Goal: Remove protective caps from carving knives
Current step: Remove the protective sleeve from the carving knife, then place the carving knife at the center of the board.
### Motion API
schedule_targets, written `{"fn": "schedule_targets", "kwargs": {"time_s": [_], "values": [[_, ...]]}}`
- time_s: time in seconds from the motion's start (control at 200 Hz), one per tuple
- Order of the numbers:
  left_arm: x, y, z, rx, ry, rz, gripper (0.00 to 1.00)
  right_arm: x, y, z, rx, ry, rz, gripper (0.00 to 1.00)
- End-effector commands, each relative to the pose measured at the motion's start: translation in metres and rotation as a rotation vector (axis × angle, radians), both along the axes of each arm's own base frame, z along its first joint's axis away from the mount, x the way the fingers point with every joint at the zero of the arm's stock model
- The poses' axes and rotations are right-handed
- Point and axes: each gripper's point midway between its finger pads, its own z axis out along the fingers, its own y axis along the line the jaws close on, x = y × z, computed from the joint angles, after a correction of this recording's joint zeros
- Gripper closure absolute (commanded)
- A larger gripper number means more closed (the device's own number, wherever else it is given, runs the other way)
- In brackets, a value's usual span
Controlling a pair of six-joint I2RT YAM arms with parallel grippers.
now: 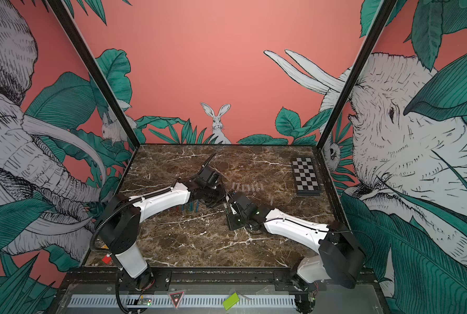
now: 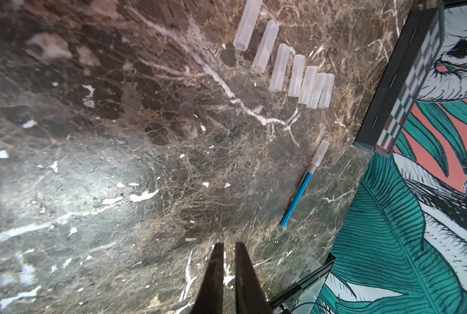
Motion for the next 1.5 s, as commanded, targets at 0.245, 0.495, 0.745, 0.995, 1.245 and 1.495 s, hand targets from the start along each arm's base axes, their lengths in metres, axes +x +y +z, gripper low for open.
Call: {"fn": "schedule_targets", "kwargs": {"time_s": [0.245,0.495,0.745,0.995,1.245,1.495], "values": [[0.045,0.017,0.044,-0.009,-0.081,0.067,1.0,-0.019,-0.008,-0.024,-0.021,0.041,-0.016,1.0],[0.072,0.039,0.057,0.007,-0.097,0.093,1.0,-0.042,-0.036,-0.038,-0.042,0.068,-0.037,1.0],[0.086,0.038,0.062,0.02,-0.089,0.045,1.0,-0.052,-0.046,-0.04,-0.065,0.074,-0.016,1.0],[0.11,0.122,0.086,0.123,-0.15,0.077,1.0,-0.034,-0.037,-0.01,-0.012,0.008,-0.082,1.0],[0.065,0.216,0.107,0.494,-0.298,0.022,1.0,0.015,-0.006,-0.008,-0.026,0.003,-0.288,1.0],[0.01,0.272,0.121,0.699,-0.501,0.015,1.0,0.056,0.062,-0.015,0.028,0.026,-0.346,1.0]]}}
